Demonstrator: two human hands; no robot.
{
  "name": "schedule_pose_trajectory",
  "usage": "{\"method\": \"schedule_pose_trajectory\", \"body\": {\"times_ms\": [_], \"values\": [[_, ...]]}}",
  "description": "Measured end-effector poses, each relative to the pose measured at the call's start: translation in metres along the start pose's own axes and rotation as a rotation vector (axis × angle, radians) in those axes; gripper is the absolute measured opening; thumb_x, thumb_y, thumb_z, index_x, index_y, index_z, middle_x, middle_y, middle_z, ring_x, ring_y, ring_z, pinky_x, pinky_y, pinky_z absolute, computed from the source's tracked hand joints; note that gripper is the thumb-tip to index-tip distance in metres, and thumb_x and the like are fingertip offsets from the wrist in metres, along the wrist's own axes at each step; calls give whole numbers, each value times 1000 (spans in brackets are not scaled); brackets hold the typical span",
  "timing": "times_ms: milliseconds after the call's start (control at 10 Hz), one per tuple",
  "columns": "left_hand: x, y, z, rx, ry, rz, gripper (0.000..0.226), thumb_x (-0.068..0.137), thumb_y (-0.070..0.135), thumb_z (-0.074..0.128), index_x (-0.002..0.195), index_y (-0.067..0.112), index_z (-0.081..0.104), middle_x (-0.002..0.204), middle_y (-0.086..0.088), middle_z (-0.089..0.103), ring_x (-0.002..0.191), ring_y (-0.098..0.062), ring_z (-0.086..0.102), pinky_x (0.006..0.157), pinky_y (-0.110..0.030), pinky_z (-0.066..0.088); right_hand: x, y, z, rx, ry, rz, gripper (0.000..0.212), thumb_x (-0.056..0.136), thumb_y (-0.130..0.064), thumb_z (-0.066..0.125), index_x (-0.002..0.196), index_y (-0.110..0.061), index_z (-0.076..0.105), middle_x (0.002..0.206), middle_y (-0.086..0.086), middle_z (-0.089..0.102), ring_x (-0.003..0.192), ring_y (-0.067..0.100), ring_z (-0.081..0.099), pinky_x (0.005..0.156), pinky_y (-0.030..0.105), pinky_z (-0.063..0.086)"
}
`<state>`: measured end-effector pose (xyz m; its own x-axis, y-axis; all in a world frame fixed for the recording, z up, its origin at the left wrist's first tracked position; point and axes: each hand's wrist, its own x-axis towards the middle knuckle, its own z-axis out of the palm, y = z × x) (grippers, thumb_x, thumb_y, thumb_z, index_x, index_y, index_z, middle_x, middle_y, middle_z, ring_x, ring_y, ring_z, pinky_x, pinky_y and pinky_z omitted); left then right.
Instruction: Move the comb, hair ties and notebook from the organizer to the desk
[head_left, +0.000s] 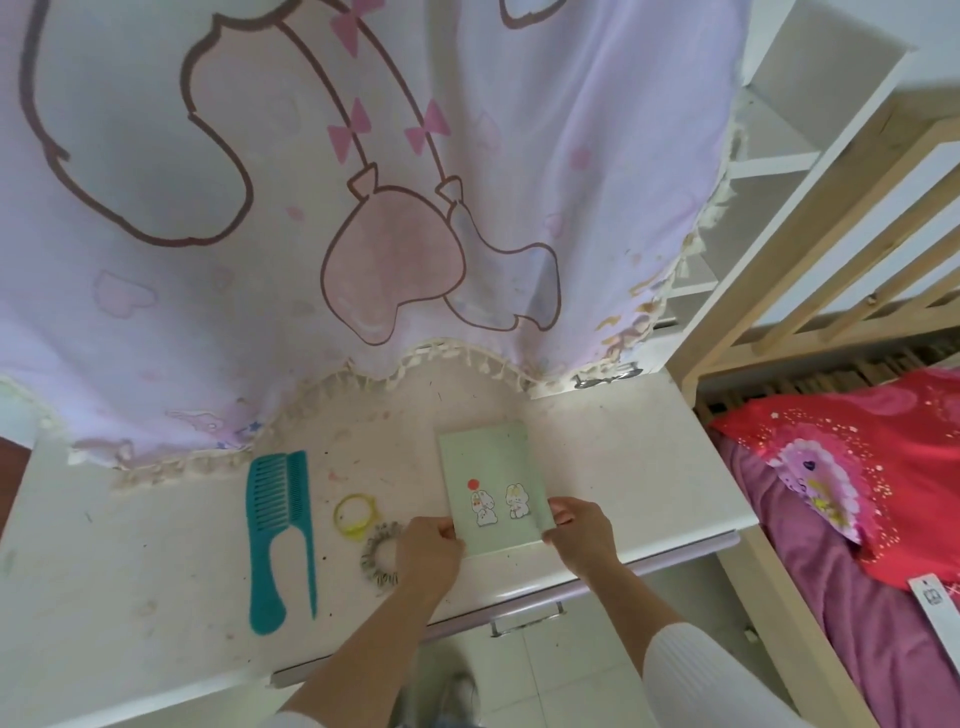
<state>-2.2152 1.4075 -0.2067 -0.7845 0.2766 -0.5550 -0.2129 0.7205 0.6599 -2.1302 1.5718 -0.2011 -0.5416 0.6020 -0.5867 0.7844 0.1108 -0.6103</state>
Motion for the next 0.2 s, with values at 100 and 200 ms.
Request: {"method": "schedule_pose_trajectory", "body": {"times_ms": [100, 200], "values": [[-3, 0, -2, 21, -41, -8, 30, 72, 0, 56, 58, 27, 57, 59, 4, 56, 56, -17, 47, 53, -22, 36, -3, -2, 2, -64, 1, 3, 50, 77, 1, 66, 125, -10, 61, 113, 10, 69, 100, 23, 63, 88, 26, 47], [-2, 0, -13, -1, 12, 53, 39, 78, 6, 58, 55, 34, 45, 65, 6, 52, 68, -16, 47, 66, -22, 36, -9, -20, -2, -141, 68, -94, 45, 81, -11, 68, 125, -9, 58, 122, 11, 64, 109, 21, 59, 94, 26, 41]]}}
